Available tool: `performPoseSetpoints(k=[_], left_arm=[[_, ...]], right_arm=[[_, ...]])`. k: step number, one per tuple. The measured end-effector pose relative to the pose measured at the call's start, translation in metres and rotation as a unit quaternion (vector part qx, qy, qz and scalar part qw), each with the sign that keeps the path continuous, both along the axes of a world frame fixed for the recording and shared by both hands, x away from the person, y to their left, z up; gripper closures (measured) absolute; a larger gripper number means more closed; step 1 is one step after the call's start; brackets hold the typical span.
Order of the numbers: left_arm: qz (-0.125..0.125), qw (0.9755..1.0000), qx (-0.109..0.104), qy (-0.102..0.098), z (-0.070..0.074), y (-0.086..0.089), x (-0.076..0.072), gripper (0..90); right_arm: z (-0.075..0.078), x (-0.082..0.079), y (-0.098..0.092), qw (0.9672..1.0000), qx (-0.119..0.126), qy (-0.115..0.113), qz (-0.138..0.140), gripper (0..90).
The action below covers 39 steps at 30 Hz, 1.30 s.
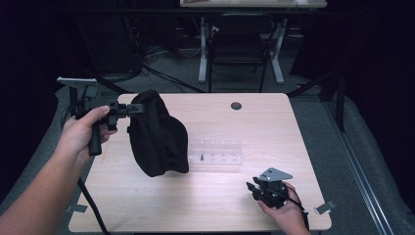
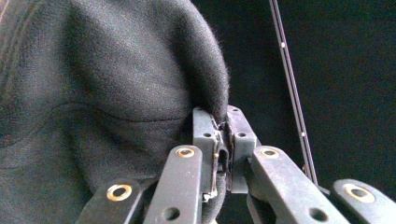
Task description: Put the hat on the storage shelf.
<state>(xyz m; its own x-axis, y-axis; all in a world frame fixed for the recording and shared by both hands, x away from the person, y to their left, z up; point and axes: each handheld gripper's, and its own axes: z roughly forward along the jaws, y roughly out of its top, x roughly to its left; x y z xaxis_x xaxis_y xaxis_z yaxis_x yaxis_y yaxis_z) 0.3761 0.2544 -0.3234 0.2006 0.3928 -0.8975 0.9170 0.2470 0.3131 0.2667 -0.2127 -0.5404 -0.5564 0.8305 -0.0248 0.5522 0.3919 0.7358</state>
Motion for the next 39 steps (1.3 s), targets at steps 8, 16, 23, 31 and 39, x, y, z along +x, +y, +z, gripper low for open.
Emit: performPoseSetpoints(k=[8,16,23,31,39], left_arm=[[0.004,1.0,0.008,0.001,0.004,-0.011,0.01,85.8],[0.0,0.9999,0.016,-0.002,0.007,-0.026,0.02,85.8],[-0.001,0.9998,0.022,-0.003,0.006,-0.035,0.027,85.8],[-0.005,0.9992,0.039,-0.007,0.006,-0.046,0.033,85.8],[-0.011,0.9984,0.054,-0.013,0.005,-0.058,0.035,85.7]], right_arm=[[0.0,0.0,-0.001,1.0,0.001,0.003,0.002,66.3],[-0.001,0.001,-0.002,1.0,0.005,-0.001,0.002,66.3],[0.0,0.0,-0.002,1.0,0.008,0.0,-0.002,66.4],[0.0,0.0,-0.003,0.9999,0.013,-0.001,-0.002,66.4],[0.0,0.001,-0.003,1.0,0.008,-0.002,-0.002,66.4]])
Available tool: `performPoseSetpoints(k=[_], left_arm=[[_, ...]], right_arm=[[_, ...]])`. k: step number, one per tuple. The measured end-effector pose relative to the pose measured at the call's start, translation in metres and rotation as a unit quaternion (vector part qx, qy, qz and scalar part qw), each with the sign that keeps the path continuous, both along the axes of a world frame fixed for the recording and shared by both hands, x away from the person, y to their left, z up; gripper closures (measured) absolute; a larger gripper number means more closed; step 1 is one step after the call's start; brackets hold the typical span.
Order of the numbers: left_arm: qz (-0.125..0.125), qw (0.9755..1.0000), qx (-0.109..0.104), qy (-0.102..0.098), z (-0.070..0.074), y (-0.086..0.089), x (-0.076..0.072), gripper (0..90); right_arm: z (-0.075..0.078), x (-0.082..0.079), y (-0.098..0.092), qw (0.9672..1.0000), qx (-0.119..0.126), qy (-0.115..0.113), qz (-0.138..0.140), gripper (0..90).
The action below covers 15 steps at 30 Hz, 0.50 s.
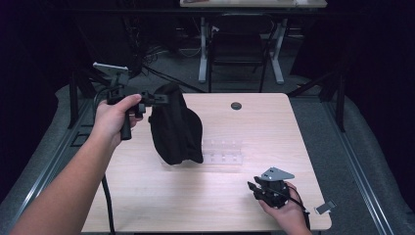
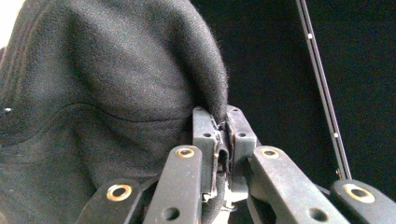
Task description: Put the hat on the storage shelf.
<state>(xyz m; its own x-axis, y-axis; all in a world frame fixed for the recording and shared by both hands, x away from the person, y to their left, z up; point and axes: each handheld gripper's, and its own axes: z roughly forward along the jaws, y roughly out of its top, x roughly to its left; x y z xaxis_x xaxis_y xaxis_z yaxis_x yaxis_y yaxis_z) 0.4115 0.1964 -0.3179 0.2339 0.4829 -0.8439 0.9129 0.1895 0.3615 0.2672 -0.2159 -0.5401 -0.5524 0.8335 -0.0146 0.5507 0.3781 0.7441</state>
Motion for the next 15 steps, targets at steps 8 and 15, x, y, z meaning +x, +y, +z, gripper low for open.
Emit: performPoseSetpoints(k=[8,15], left_arm=[[-0.008,0.9999,0.005,-0.006,0.001,-0.012,0.003,85.7],[-0.02,0.9997,0.012,-0.011,0.003,-0.025,0.004,85.6]], right_arm=[[0.003,0.001,0.003,1.0,0.001,-0.002,0.006,66.3],[0.015,0.004,0.011,0.9996,0.019,-0.009,0.021,66.8]])
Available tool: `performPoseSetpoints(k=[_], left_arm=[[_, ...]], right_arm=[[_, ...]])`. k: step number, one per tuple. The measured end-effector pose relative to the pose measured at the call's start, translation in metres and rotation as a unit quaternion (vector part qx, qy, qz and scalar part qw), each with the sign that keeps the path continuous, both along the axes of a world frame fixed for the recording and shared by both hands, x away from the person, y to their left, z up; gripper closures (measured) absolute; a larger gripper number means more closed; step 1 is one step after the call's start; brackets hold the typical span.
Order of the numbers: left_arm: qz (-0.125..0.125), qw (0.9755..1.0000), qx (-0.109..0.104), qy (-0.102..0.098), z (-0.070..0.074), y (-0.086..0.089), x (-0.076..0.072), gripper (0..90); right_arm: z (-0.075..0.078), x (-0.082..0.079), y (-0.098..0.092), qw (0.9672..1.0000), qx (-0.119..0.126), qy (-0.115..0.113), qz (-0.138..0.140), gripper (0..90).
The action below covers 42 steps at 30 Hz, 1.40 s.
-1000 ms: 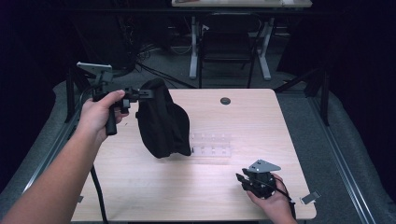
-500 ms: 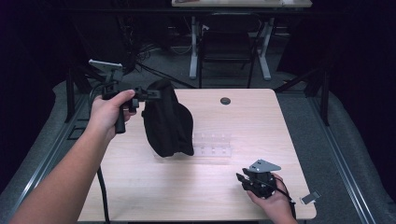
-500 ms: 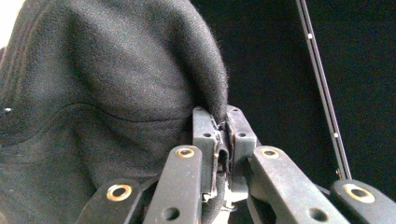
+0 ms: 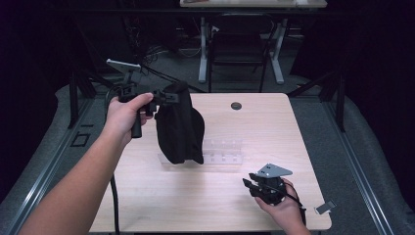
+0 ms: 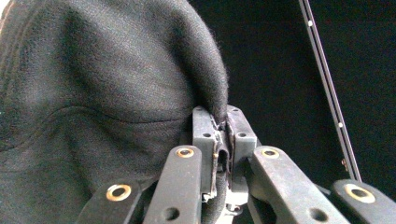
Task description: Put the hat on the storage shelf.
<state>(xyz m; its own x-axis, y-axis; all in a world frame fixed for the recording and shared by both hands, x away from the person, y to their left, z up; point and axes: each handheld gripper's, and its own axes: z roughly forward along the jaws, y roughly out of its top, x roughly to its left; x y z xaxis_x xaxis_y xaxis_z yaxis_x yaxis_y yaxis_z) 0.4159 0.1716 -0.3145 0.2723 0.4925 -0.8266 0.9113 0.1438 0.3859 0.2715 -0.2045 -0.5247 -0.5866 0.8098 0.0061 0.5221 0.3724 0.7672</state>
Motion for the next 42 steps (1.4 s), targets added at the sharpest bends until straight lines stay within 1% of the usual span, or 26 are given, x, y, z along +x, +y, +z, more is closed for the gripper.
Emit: performPoseSetpoints(k=[1,2,3,4,7,8,9,10,11,12,13,14,15,16,18,19,21,22,25,30,32,34,35,36,39,42], left_arm=[[0.001,1.0,0.0,-0.002,0.0,-0.002,0.0,85.6],[0.001,1.0,0.0,-0.002,0.0,-0.004,0.001,85.6],[0.001,1.0,0.0,-0.002,0.0,-0.004,0.001,85.6],[-0.001,1.0,0.0,-0.001,0.0,-0.006,0.002,85.5],[-0.002,1.0,-0.001,-0.003,-0.002,-0.009,0.002,85.5],[-0.002,1.0,-0.001,-0.001,-0.002,-0.01,0.003,85.5],[-0.003,1.0,-0.002,-0.002,-0.002,-0.011,0.003,85.5],[-0.003,1.0,-0.002,-0.001,-0.002,-0.011,0.003,85.5],[-0.003,1.0,-0.002,-0.001,-0.002,-0.011,0.003,85.4],[-0.001,1.0,-0.003,-0.002,-0.003,-0.012,0.003,85.4],[-0.002,1.0,-0.004,-0.003,-0.003,-0.013,0.004,85.4],[-0.002,1.0,-0.004,-0.004,-0.003,-0.013,0.003,85.3],[-0.002,1.0,-0.004,-0.004,-0.003,-0.013,0.003,85.3],[-0.002,1.0,-0.003,-0.004,-0.003,-0.013,0.003,85.3],[-0.002,1.0,-0.003,-0.004,-0.003,-0.013,0.003,85.3],[-0.002,1.0,-0.003,-0.004,-0.003,-0.013,0.003,85.3],[-0.002,1.0,-0.004,-0.004,-0.003,-0.013,0.003,85.2],[-0.001,1.0,-0.004,-0.004,-0.003,-0.013,0.004,85.1],[-0.002,1.0,-0.002,-0.004,-0.003,-0.014,0.004,85.0],[-0.006,1.0,-0.003,-0.004,-0.003,-0.016,0.004,85.1],[-0.006,1.0,-0.004,-0.004,-0.003,-0.016,0.004,85.0],[-0.006,1.0,-0.003,-0.004,-0.003,-0.016,0.004,85.0],[-0.006,1.0,-0.004,-0.004,-0.003,-0.016,0.004,85.0],[-0.007,1.0,-0.004,-0.004,-0.003,-0.016,0.004,85.0],[-0.007,1.0,-0.005,-0.004,-0.003,-0.017,0.004,85.0],[-0.009,0.9999,-0.005,-0.004,-0.003,-0.018,0.004,85.0]], right_arm=[[0.0,0.0,0.0,1.0,0.0,0.0,0.0,66.8],[0.004,0.002,0.003,1.0,0.004,-0.001,0.005,66.8],[0.004,0.002,0.003,1.0,0.004,-0.001,0.005,66.8],[0.007,0.004,0.006,0.9999,0.007,-0.003,0.009,67.2],[0.011,0.006,0.012,0.9999,0.007,-0.004,0.015,67.6],[0.015,0.008,0.018,0.9997,0.008,-0.008,0.022,68.1],[0.015,0.008,0.018,0.9997,0.008,-0.008,0.022,68.1],[0.019,0.01,0.025,0.9993,0.013,-0.01,0.032,68.4],[0.019,0.01,0.025,0.9993,0.013,-0.01,0.032,68.4],[0.023,0.013,0.032,0.9991,0.011,-0.009,0.041,68.7],[0.023,0.013,0.032,0.9991,0.011,-0.009,0.041,68.7],[0.026,0.015,0.039,0.9986,0.013,-0.013,0.049,69.1],[0.026,0.015,0.039,0.9986,0.013,-0.013,0.049,69.1],[0.03,0.018,0.045,0.9982,0.017,-0.015,0.055,69.4],[0.031,0.019,0.048,0.998,0.018,-0.014,0.06,69.6],[0.033,0.02,0.051,0.9979,0.015,-0.014,0.061,69.9],[0.035,0.022,0.057,0.9976,0.017,-0.014,0.066,70.7],[0.038,0.024,0.062,0.9972,0.013,-0.012,0.072,71.6],[0.04,0.026,0.068,0.9968,0.015,-0.012,0.078,71.8],[0.043,0.029,0.085,0.9952,0.008,-0.017,0.096,72.4],[0.045,0.031,0.089,0.9947,0.005,-0.018,0.101,72.6],[0.045,0.031,0.091,0.9948,0.01,-0.02,0.099,72.7],[0.047,0.031,0.093,0.9945,0.004,-0.019,0.103,72.9],[0.048,0.033,0.096,0.9943,0.007,-0.022,0.104,73.1],[0.05,0.033,0.1,0.9941,0.005,-0.021,0.107,73.2],[0.053,0.036,0.108,0.9932,0.007,-0.026,0.114,73.1]])
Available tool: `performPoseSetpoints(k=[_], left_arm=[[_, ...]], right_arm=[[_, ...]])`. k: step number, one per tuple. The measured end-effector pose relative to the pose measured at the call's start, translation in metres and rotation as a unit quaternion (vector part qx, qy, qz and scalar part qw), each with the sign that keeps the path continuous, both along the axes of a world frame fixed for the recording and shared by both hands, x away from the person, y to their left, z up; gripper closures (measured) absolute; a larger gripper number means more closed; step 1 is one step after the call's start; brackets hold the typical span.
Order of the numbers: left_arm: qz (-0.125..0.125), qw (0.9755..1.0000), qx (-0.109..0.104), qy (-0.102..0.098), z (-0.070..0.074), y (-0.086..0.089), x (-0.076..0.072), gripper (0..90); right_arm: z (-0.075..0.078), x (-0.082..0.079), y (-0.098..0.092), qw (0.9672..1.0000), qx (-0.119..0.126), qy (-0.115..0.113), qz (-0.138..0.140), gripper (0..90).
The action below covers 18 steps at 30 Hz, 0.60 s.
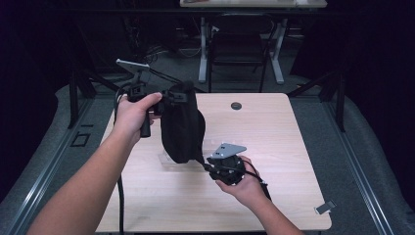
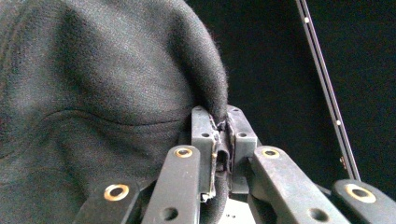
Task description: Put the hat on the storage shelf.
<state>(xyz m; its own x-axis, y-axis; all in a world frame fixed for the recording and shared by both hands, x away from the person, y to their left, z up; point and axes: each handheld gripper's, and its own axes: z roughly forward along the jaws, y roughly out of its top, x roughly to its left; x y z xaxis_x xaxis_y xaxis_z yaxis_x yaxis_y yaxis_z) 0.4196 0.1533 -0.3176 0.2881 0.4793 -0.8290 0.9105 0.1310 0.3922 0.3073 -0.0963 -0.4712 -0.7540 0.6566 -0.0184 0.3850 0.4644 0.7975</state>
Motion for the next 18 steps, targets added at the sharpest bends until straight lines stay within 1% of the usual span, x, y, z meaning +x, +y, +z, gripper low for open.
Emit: performPoseSetpoints(k=[3,4,6,8,11,14,17,18], left_arm=[[0.001,1.0,-0.001,-0.001,0.0,-0.001,0.0,85.0],[0.0,1.0,-0.001,0.0,0.0,-0.001,0.0,85.0],[0.0,1.0,-0.001,-0.001,0.0,-0.002,0.0,84.9],[0.0,1.0,-0.001,-0.002,0.0,-0.003,0.0,84.9],[0.0,1.0,0.0,-0.002,0.0,-0.003,0.0,84.9],[0.0,1.0,0.0,-0.002,0.0,-0.002,0.0,84.9],[0.0,1.0,0.0,-0.002,0.0,-0.003,0.0,84.9],[0.0,1.0,0.0,-0.003,0.0,-0.003,0.0,84.9]], right_arm=[[0.001,0.002,0.004,1.0,0.0,0.001,0.001,73.1],[0.002,0.003,0.006,1.0,-0.004,-0.001,0.002,73.1],[0.003,0.005,0.009,1.0,-0.005,0.001,0.006,72.9],[0.004,0.005,0.014,1.0,-0.004,-0.003,0.006,73.3],[0.005,0.005,0.015,0.9999,-0.007,-0.004,0.009,73.7],[0.008,0.005,0.018,0.9999,-0.007,-0.011,0.011,76.1],[0.009,0.005,0.02,0.9998,-0.011,-0.011,0.011,78.1],[0.01,0.005,0.022,0.9996,-0.021,-0.015,0.014,78.7]])
